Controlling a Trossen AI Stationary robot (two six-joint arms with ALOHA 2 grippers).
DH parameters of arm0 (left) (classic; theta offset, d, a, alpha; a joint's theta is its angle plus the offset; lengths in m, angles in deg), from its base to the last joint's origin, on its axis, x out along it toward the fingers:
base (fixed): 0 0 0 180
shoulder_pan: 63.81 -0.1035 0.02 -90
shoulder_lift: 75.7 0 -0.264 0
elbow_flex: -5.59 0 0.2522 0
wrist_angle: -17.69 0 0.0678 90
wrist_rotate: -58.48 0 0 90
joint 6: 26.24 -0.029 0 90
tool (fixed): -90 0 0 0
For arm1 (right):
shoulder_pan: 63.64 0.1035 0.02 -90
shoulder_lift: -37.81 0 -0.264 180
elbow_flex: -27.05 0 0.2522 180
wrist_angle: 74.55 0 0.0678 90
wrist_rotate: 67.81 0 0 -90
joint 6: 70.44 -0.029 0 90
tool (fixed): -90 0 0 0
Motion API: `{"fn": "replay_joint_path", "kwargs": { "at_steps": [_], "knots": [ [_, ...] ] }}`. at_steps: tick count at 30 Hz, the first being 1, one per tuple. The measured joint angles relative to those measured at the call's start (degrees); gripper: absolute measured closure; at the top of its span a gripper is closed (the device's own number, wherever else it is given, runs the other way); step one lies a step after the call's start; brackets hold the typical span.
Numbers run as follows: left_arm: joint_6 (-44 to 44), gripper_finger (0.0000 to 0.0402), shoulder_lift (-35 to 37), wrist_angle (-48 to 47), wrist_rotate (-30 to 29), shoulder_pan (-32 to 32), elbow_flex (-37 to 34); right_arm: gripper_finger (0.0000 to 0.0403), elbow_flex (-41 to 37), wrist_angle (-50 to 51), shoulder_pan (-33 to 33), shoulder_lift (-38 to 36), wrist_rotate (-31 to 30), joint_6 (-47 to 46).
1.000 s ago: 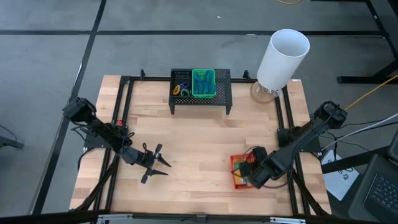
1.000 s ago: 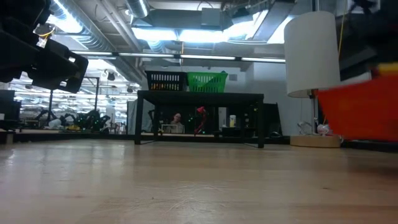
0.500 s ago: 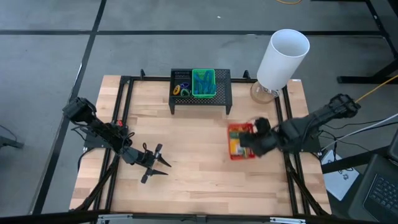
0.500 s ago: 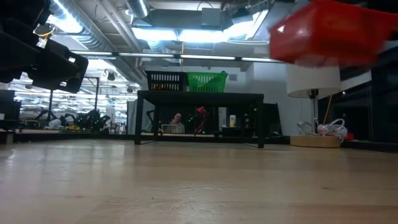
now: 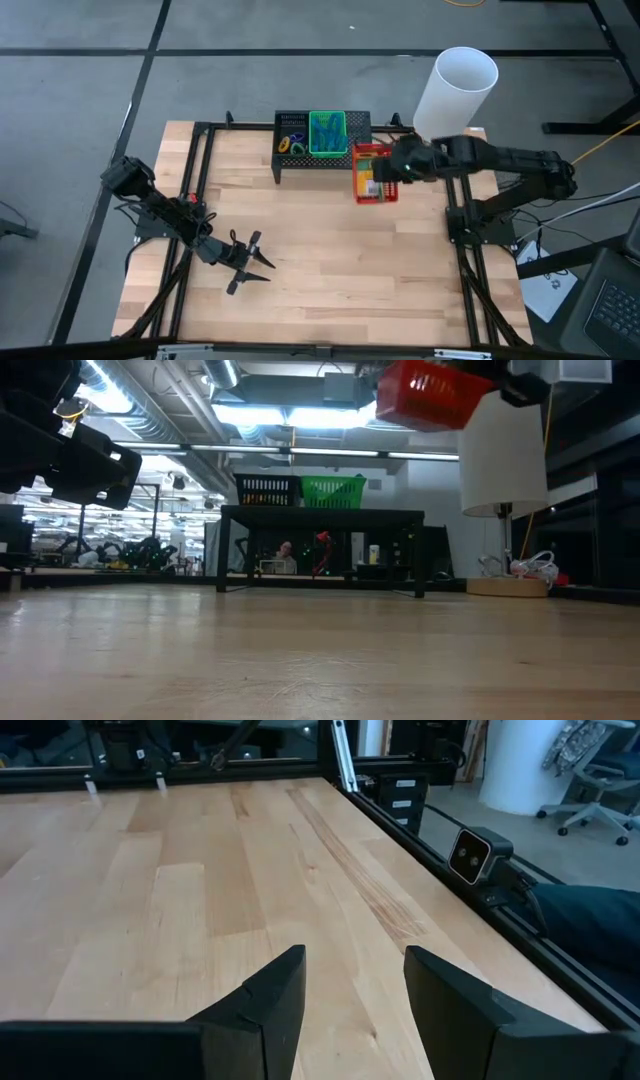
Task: Pick & Place Office Desk Supplies
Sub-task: Put the red basket on the shelf
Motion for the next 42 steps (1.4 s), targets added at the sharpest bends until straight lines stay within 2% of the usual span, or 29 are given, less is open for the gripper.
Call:
{"fn": "replay_joint_path", "kwargs": {
  "at_steps": [7, 16, 37, 42],
  "knots": [
    [0.0, 0.0233, 0.0, -0.23, 0.04, 0.0, 0.0, 0.0403, 5.18, 5.65, -11.75, 6.68, 6.97, 8.0],
    [0.15, 0.0233, 0.0, -0.46, 0.36, 0.0, 0.0, 0.0403, 9.87, 5.36, -19.73, 12.9, 10.53, 14.81],
    [0.92, 0.0233, 0.0, -0.46, 0.46, 0.0, 0.0, 0.0403, 10.06, 3.19, -25.09, 13.58, 7.49, 16.82],
    [0.94, 0.0233, 0.0, -0.46, 0.46, 0.0, 0.0, 0.0403, 10.06, 2.39, -25.53, 15.85, 8.79, 18.21]
  ]
}}
